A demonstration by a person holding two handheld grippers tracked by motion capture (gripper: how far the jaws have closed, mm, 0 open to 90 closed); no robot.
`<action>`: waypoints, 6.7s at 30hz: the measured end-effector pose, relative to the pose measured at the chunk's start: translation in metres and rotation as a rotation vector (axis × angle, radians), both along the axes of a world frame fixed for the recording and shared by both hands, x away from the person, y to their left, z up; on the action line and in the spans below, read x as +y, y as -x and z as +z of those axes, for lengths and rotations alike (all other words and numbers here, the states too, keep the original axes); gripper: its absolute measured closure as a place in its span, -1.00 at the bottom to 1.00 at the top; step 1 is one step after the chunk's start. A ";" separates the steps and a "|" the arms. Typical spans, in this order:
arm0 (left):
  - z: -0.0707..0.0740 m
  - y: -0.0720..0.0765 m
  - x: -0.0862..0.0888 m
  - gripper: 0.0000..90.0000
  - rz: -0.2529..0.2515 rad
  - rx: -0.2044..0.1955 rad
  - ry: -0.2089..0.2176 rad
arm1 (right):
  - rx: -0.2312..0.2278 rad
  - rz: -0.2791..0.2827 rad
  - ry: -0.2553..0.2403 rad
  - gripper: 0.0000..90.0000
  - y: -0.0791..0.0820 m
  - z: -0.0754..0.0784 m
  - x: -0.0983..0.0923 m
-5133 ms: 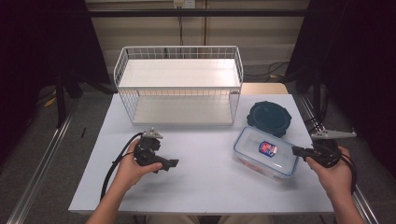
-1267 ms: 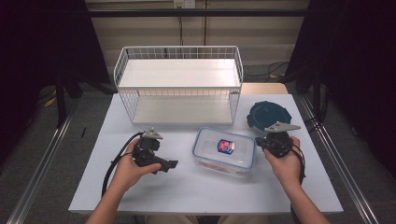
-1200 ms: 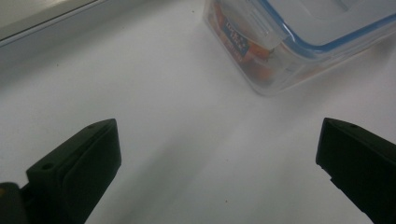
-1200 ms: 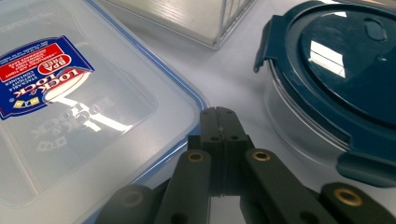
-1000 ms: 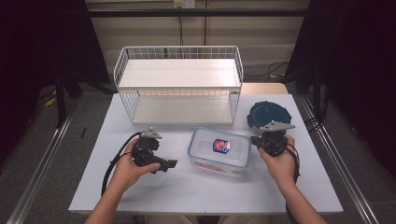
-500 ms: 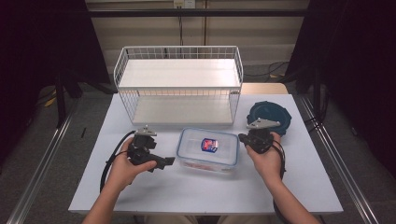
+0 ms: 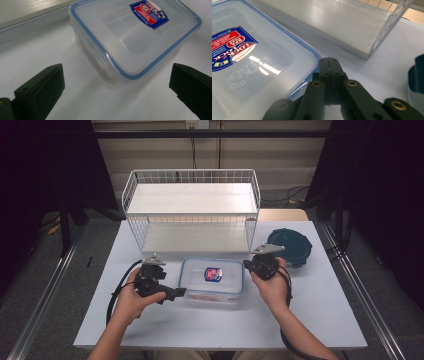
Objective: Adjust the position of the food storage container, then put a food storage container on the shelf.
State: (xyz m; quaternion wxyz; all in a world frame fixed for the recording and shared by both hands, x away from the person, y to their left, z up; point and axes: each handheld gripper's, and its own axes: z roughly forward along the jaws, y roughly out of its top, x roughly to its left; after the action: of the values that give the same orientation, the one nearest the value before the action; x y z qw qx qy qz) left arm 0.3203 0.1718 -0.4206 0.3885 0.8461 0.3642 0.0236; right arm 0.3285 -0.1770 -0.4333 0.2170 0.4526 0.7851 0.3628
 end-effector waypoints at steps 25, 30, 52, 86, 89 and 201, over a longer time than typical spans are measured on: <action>0.001 0.005 0.014 -0.99 0.091 -0.026 0.020 | -0.017 0.017 -0.110 0.74 -0.002 -0.002 0.002; 0.001 0.007 0.016 -0.98 0.098 -0.034 0.023 | -0.013 -0.016 -0.223 0.36 0.009 0.003 -0.012; -0.011 0.001 0.012 -0.92 0.184 -0.003 0.099 | 0.122 0.012 -0.525 -0.55 0.028 -0.023 -0.001; -0.042 -0.011 0.013 -0.49 0.330 0.233 0.380 | 0.252 -0.111 -0.782 -0.27 0.035 -0.053 0.002; -0.044 -0.011 0.011 -0.45 0.324 0.256 0.403 | 0.247 -0.119 -0.797 -0.24 0.036 -0.054 0.004; 0.109 -0.102 0.025 0.26 0.622 -0.107 1.030 | -0.150 -0.308 -1.370 0.33 -0.070 0.097 0.037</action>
State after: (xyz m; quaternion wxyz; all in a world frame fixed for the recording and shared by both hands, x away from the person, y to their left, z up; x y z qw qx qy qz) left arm 0.4222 0.1967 -0.3121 0.7410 0.4003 0.5391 -0.0006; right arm 0.3987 -0.1403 -0.3359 -0.0144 0.5672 0.2902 0.7706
